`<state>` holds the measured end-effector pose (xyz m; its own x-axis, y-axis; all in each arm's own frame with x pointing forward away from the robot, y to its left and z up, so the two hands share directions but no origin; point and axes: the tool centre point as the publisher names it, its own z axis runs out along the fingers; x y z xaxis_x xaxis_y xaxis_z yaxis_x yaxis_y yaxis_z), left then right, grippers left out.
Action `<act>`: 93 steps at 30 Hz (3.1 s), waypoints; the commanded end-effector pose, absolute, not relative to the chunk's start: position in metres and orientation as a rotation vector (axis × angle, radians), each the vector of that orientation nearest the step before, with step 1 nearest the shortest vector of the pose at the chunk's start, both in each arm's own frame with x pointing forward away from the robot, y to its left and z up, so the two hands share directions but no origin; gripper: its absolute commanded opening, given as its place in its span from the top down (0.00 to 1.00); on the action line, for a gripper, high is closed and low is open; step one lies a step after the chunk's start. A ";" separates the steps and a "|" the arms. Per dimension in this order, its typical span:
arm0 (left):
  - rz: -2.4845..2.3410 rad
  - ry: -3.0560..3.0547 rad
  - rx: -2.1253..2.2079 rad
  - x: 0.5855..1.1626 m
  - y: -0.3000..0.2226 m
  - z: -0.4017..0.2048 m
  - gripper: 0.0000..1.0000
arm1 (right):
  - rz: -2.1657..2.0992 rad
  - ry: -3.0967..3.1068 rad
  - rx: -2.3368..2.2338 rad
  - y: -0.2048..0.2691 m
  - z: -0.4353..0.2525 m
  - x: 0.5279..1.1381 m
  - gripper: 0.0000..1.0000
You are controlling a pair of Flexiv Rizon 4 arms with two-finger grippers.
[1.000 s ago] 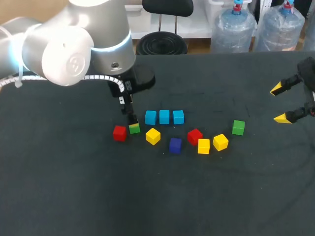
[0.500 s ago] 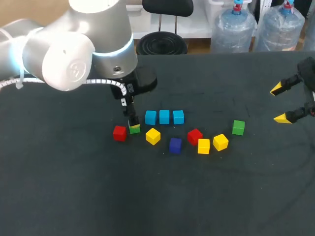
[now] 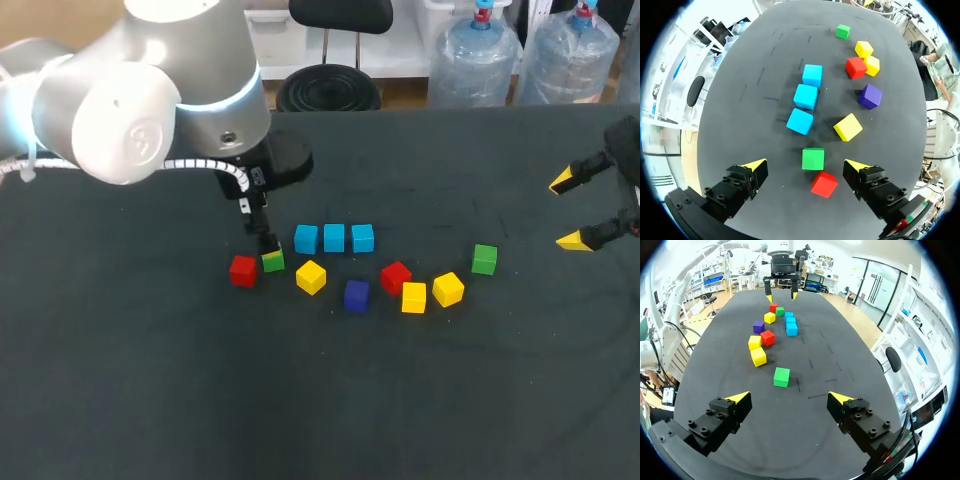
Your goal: Place the blue cubes, place green cubes on the blue cubes, place the yellow cubes on the green cubes, then place the red cubes on the yellow cubes, and place purple cube on the red cubes.
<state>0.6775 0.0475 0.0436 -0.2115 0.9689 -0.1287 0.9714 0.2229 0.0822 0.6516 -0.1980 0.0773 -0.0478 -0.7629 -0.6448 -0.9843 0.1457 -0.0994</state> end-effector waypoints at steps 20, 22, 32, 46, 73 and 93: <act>0.008 2.327 1.923 0.671 0.035 0.025 0.00 | 0.509 1.859 -1.667 -0.198 0.076 0.653 0.00; 0.018 2.328 1.928 0.668 0.034 0.020 0.00 | 0.509 1.859 -1.667 -0.198 0.076 0.653 0.00; -0.001 2.351 1.919 0.663 0.036 0.009 0.00 | 0.509 1.859 -1.667 -0.198 0.076 0.653 0.00; -0.027 2.349 1.938 0.666 0.041 0.005 0.43 | 0.509 1.859 -1.667 -0.198 0.076 0.653 0.00; -0.017 2.270 1.990 0.665 0.032 0.030 1.00 | 0.509 1.859 -1.667 -0.198 0.076 0.653 0.00; 0.027 2.155 2.084 0.679 0.009 0.064 1.00 | 0.509 1.859 -1.667 -0.198 0.076 0.653 0.00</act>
